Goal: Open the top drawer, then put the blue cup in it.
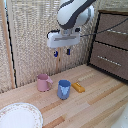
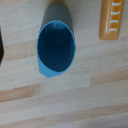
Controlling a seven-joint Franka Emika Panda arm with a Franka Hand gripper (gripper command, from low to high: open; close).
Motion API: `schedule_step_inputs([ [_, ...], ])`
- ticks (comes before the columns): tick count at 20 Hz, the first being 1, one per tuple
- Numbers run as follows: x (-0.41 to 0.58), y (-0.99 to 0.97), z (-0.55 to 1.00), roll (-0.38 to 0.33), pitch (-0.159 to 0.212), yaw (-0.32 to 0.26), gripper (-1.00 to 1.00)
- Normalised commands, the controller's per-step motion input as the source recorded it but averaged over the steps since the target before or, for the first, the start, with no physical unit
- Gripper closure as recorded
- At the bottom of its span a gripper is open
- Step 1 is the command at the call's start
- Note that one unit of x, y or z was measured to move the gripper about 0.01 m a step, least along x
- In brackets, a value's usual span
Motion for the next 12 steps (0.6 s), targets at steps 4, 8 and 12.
schedule_step_inputs([
  [4, 0.0, -0.1, 0.46, -0.169, -0.05, 0.121, -1.0],
  [8, -0.024, -0.12, 0.75, -0.115, -0.028, 0.109, -1.0],
  [12, -0.03, -0.18, 0.66, -0.172, -0.014, 0.078, -1.0],
])
